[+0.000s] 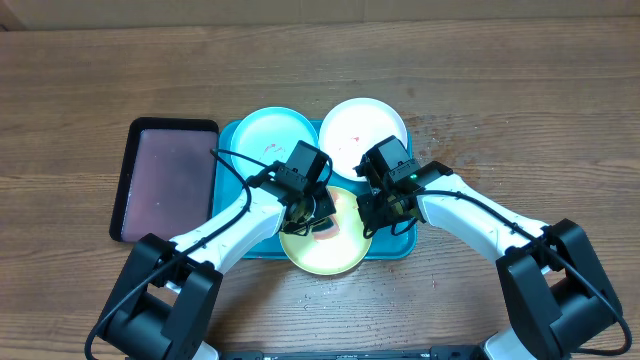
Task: Clean dirty plates on tray and stack at the side
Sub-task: 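Scrub the yellow plate with the sponge in the left gripper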
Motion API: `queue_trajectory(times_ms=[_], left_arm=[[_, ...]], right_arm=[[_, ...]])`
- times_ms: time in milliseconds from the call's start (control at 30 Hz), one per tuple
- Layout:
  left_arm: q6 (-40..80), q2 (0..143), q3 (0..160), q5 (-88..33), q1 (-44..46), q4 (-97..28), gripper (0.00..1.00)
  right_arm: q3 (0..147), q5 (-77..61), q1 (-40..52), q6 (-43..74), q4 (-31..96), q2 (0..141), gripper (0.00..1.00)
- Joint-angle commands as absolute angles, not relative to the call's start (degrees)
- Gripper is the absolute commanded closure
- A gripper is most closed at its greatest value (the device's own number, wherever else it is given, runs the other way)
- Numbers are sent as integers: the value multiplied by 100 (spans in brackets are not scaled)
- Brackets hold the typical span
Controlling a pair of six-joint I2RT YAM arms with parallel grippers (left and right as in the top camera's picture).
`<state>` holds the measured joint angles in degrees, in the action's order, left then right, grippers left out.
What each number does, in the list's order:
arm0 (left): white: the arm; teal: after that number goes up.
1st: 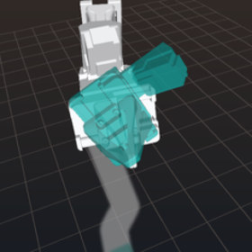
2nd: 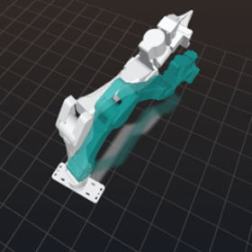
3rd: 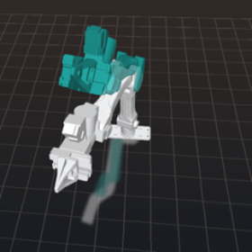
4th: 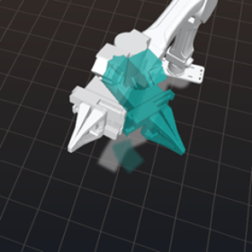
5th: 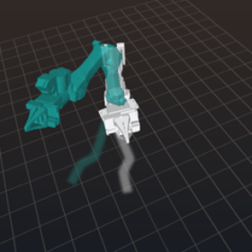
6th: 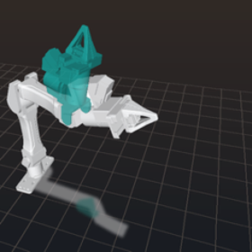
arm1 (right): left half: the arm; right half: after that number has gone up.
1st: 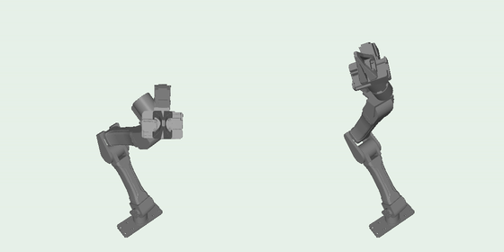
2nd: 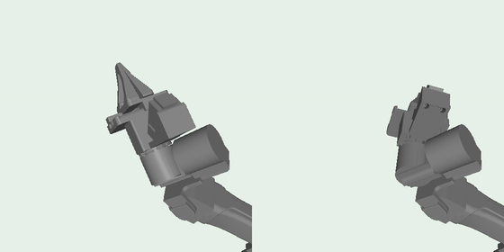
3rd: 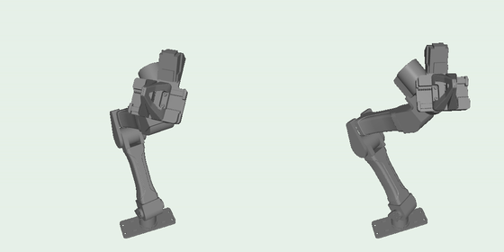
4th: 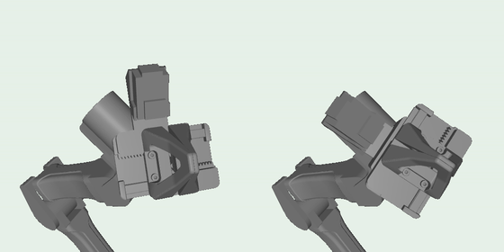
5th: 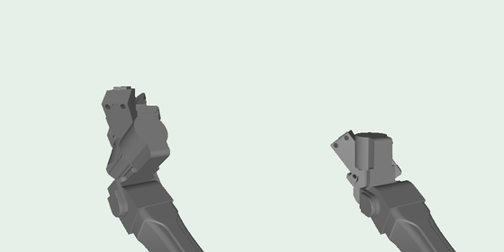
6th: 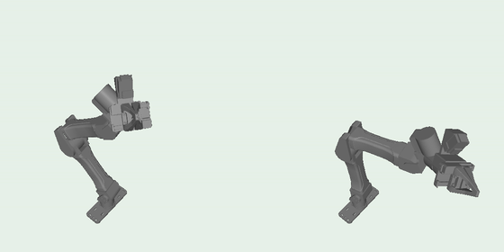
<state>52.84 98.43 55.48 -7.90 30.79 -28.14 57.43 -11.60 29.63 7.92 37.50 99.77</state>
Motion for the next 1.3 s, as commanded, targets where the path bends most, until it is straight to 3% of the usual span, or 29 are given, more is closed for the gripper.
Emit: queue_trajectory(times_ms=[0, 233, 700, 933, 1267], left_arm=[[5400, 9996, 5631, -165, 3048, -2867, 96], [5251, 9996, 5653, -1214, 3234, -2805, 96], [5116, 9996, 5653, -1568, 3712, -2799, 96], [5830, 9996, 5653, -1260, 3704, -3282, 96], [6176, 9996, 5655, 340, 3463, -3122, 96]], right_arm=[[5916, -1092, 2952, 773, 3780, 9988, 96], [5916, -1024, 2952, 770, 3780, 9988, 96], [5916, -982, 2952, 770, 3778, 9988, 96], [5916, -980, 2952, 770, 3776, 9988, 96], [5916, -849, 2952, 768, 3800, 9988, 96]])
